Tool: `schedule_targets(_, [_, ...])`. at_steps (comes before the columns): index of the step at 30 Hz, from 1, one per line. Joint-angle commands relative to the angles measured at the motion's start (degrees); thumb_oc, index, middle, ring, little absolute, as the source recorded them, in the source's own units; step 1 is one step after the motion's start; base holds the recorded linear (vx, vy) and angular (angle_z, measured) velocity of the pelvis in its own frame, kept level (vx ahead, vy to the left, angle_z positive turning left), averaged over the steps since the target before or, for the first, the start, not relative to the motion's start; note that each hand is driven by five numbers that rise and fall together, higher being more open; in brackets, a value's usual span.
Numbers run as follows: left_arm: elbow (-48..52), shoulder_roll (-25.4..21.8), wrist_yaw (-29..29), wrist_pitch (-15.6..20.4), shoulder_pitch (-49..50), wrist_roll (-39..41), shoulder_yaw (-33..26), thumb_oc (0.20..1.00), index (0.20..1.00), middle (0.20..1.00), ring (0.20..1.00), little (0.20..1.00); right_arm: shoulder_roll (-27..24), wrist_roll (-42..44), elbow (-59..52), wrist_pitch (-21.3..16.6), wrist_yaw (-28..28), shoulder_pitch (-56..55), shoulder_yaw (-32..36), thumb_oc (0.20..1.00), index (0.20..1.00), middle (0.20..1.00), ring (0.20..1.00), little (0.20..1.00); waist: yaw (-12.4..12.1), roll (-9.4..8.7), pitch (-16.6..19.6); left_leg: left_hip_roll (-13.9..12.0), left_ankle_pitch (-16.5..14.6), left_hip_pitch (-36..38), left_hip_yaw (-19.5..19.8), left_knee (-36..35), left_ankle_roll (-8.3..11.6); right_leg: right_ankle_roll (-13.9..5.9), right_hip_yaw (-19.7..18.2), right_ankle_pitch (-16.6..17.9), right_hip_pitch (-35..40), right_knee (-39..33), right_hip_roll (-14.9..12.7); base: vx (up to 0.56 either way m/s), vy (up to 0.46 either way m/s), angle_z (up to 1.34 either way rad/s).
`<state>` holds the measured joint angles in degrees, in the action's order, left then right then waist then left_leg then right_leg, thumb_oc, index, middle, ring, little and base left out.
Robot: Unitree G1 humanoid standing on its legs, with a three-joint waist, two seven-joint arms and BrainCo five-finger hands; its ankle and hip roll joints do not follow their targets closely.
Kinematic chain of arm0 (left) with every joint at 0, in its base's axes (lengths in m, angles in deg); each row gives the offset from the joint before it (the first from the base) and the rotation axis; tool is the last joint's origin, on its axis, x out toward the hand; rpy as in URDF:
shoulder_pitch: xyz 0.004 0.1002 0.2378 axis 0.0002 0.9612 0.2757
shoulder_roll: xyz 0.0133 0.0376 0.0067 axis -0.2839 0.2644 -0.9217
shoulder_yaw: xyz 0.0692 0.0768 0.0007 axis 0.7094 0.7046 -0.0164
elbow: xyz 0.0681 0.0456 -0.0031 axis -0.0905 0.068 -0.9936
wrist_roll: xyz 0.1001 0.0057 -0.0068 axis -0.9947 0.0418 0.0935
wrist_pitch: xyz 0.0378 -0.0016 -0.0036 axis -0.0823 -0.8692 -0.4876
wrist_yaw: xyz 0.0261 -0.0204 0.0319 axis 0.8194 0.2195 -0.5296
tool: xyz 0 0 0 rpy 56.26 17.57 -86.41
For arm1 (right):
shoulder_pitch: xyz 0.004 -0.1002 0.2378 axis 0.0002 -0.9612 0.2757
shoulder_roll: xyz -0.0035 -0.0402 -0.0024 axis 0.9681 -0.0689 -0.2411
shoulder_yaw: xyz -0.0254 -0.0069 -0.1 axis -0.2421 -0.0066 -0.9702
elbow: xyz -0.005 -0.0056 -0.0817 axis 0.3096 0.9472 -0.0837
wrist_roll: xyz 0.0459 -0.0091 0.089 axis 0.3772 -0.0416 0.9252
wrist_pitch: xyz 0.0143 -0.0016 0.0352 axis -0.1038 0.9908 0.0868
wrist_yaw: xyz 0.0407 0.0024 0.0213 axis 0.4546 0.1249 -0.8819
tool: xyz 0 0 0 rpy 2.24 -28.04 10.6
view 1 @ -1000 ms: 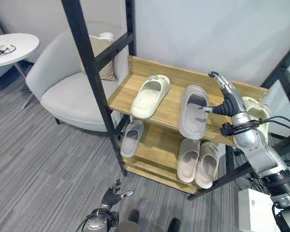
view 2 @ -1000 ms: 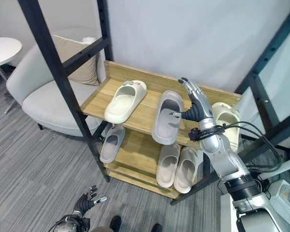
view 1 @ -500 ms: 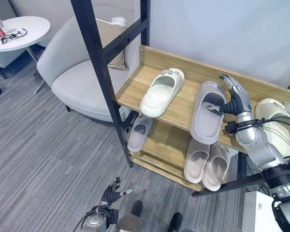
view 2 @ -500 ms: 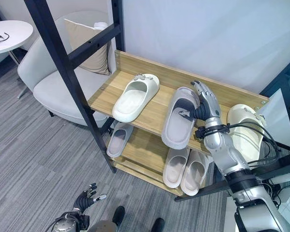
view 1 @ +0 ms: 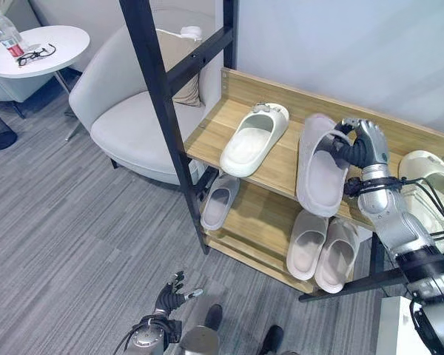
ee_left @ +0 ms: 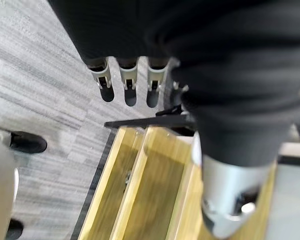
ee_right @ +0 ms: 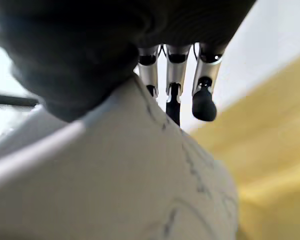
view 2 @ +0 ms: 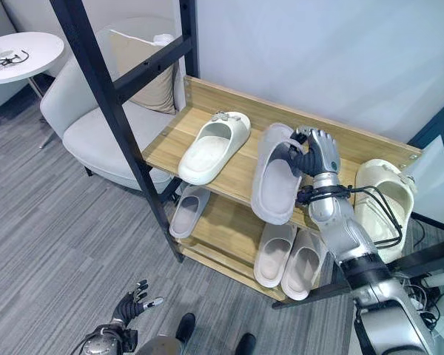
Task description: Arrange the slippers neatly on the shoe rack.
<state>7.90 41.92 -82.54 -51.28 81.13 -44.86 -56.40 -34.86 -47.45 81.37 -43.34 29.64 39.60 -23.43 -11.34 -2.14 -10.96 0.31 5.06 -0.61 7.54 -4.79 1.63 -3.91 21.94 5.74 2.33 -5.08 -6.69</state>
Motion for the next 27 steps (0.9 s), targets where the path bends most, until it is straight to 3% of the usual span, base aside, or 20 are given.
schedule_targets(1, [-1.0, 0.1, -0.7, 1.9, -3.2, -1.7, 1.3, 1.0, 1.0, 1.0, 1.0, 1.0, 0.1, 0.0, -7.1, -5.2, 2.8, 1.1, 4.6, 0.2, 0.2, 0.2, 0.2, 0.2, -0.2, -1.78, 1.4, 0.3, -4.8, 3.0, -2.0, -0.2, 0.84, -5.48, -0.1, -5.4, 6.4, 0.1, -2.9, 0.0, 0.0, 0.0])
schedule_targets(5, [-1.3, 1.3, -1.6, 1.5, -2.5, -2.4, 1.1, 1.0, 1.0, 1.0, 1.0, 1.0, 4.8, 4.2, -22.6, -10.5, 1.3, -3.2, 7.5, 0.2, 0.2, 0.2, 0.2, 0.2, 1.5, -1.33, 1.8, 0.1, -4.5, 3.1, -2.4, -0.2, 1.04, -5.32, -0.7, -5.5, 6.4, 0.1, -2.8, -0.04, -0.026, 0.0])
schedule_targets(6, [-1.8, 1.9, -1.6, 1.4, -2.3, -2.3, 1.5, 1.0, 1.0, 1.0, 1.0, 1.0, 9.3, 13.8, -27.2, -13.9, -1.8, -4.2, 5.9, 0.2, 0.2, 0.2, 0.2, 0.2, 2.0, -1.0, 1.9, 0.0, -4.4, 3.1, -2.6, -0.2, 1.05, -5.18, -0.7, -5.5, 6.3, 0.1, -2.8, -0.06, -0.027, -0.06])
schedule_targets(7, [-1.7, 2.0, -1.6, 1.3, -2.1, -2.3, 1.8, 1.0, 1.0, 1.0, 1.0, 1.0, 10.2, 17.0, -27.9, -15.4, -3.5, -4.6, 4.4, 0.2, 0.2, 0.2, 0.2, 0.2, 2.2, -0.83, 1.9, 0.0, -4.3, 3.1, -2.6, -0.2, 1.09, -5.11, -0.9, -5.4, 6.3, 0.1, -2.8, -0.06, -0.031, -0.15])
schedule_targets(9, [-1.1, 1.9, -1.7, 1.1, -1.7, -1.7, 2.1, 1.0, 1.0, 1.0, 1.0, 1.0, 13.1, 27.2, -30.2, -16.7, -8.1, -5.1, -0.2, 0.2, 0.2, 0.2, 0.2, 0.2, 2.3, -0.55, 1.9, -0.1, -4.1, 3.0, -2.6, -0.2, 1.23, -4.96, -0.8, -5.4, 6.2, 0.1, -2.7, -0.04, -0.024, -0.21])
schedule_targets(10, [-1.1, 1.9, -1.7, 1.1, -1.7, -1.7, 2.1, 1.0, 1.0, 1.0, 1.0, 1.0, 13.2, 27.3, -30.2, -16.7, -8.1, -5.2, -0.2, 0.2, 0.2, 0.2, 0.2, 0.2, 2.3, -0.55, 1.9, -0.1, -4.1, 3.0, -2.6, -0.2, 1.23, -4.96, -0.8, -5.4, 6.2, 0.1, -2.7, -0.06, -0.034, -0.11])
schedule_targets(11, [-2.2, 2.4, -2.7, 0.8, -1.7, -0.8, 2.7, 1.0, 1.0, 1.0, 1.0, 1.0, 19.8, 52.2, -30.1, -17.3, -16.9, -7.7, -11.5, 0.2, 0.2, 0.2, 0.2, 0.2, 2.1, -0.04, 1.5, -0.3, -3.9, 3.2, -2.8, -0.2, 1.5, -4.56, -0.7, -5.4, 6.4, 0.1, -2.6, -0.05, -0.017, -0.02])
schedule_targets(12, [-2.2, 2.4, -2.6, 0.8, -1.7, -0.8, 2.7, 1.0, 1.0, 1.0, 1.0, 1.0, 19.7, 52.3, -30.0, -17.3, -17.1, -7.6, -11.5, 0.2, 0.2, 0.2, 0.2, 0.2, 2.3, -0.07, 1.6, -0.2, -3.8, 2.9, -2.7, -0.2, 1.45, -4.59, -0.6, -5.3, 6.2, 0.1, -2.7, -0.07, -0.03, -0.02])
schedule_targets(13, [-2.8, 2.6, -3.2, 0.5, -2.1, -0.3, 3.0, 1.0, 1.0, 1.0, 1.0, 1.0, 22.5, 61.4, -29.7, -16.4, -20.2, -8.4, -17.4, 0.2, 0.2, 0.2, 0.2, 0.2, 2.1, 0.11, 1.4, -0.3, -3.8, 3.1, -2.7, -0.2, 1.63, -4.39, -0.6, -5.3, 6.3, 0.1, -2.6, -0.03, -0.019, -0.02])
schedule_targets(14, [-2.4, 2.8, -3.8, 0.6, -2.3, 0.1, 3.2, 1.0, 1.0, 1.0, 1.0, 1.0, 23.0, 63.2, -30.6, -16.0, -21.3, -8.0, -20.7, 0.2, 0.2, 0.2, 0.2, 0.2, 2.0, 0.21, 1.5, -0.3, -3.6, 2.7, -2.4, -0.2, 1.69, -4.29, -0.3, -5.2, 6.1, 0.1, -2.6, -0.04, -0.032, 0.01])
schedule_targets(20, [-3.1, 2.9, -4.5, 2.4, -2.9, 1.1, 3.0, 1.0, 1.0, 1.0, 1.0, 1.0, 25.4, 65.8, -26.5, -11.1, -26.9, -5.5, -32.5, 0.2, 0.2, 0.2, 0.2, 0.2, -0.2, 0.69, 1.1, -0.2, -2.9, 2.2, -0.2, -0.2, 2.23, -3.89, 1.7, -5.3, 6.6, 0.3, -2.5, -0.03, -0.031, 0.17])
schedule_targets(25, [-4.2, 3.0, -5.3, 3.5, -4.0, 0.9, 2.5, 1.0, 1.0, 1.0, 1.0, 1.0, 24.0, 59.4, -19.5, -9.6, -27.8, -6.0, -35.9, 0.2, 0.2, 0.2, 0.2, 0.2, -1.1, 0.74, 0.7, 0.0, -2.5, 1.6, 1.6, -0.2, 2.61, -3.79, 3.8, -5.6, 7.1, 0.5, -2.5, -0.02, -0.018, 0.29])
schedule_targets(27, [-6.2, 3.5, -5.5, 4.0, -4.7, 0.9, 1.9, 1.0, 1.0, 1.0, 1.0, 1.0, 21.8, 46.2, -13.1, -8.7, -27.5, -7.7, -36.6, 0.2, 0.2, 0.2, 0.2, 0.2, -1.6, 0.94, 0.1, -0.1, -2.5, 1.5, 2.4, -0.2, 2.85, -3.78, 4.6, -6.1, 7.4, 0.6, -2.3, -0.02, -0.019, 0.16])
